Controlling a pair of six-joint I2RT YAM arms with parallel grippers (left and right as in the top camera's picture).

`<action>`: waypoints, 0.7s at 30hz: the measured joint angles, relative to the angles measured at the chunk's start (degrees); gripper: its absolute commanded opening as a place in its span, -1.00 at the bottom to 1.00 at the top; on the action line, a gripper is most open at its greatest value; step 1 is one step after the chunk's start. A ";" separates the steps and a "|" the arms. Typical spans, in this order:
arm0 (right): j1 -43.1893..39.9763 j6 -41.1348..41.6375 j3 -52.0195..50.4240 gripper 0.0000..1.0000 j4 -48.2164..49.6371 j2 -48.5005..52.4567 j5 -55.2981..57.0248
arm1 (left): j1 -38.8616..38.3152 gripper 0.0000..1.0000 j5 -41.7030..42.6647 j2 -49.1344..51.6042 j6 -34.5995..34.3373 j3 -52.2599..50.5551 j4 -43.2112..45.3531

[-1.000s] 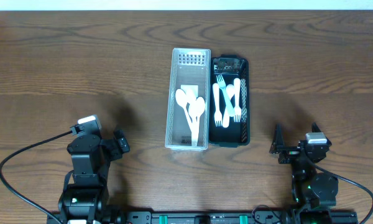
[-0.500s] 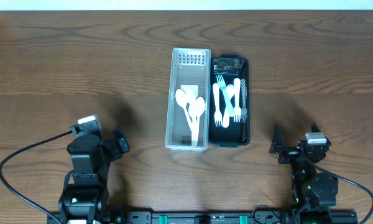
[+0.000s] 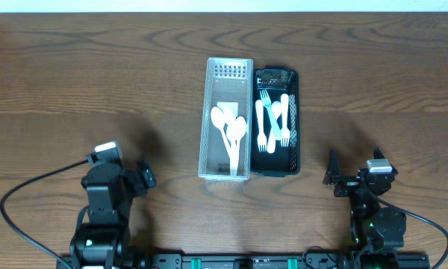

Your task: Pack container

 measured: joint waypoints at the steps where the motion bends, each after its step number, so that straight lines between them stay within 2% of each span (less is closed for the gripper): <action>1: 0.00 0.00 0.00 0.98 -0.02 0.00 -0.02 | 0.00 0.96 0.22 -1.70 0.00 0.00 -1.42; 6: 0.00 0.00 0.00 0.98 0.00 0.00 -0.04 | 0.00 0.96 1.46 -13.03 0.13 -0.07 -5.42; 11: 0.00 0.00 0.00 0.98 -0.04 0.00 -0.09 | 0.00 0.96 1.64 -24.81 0.46 -2.60 -2.16; 15: 0.00 0.00 0.00 0.99 -0.04 -0.02 -0.20 | 0.00 0.96 1.66 -29.57 1.07 -8.59 10.16; 21: 0.00 0.00 0.00 0.99 -0.04 -0.02 -0.24 | 0.00 0.96 2.89 -30.21 1.51 -20.50 34.38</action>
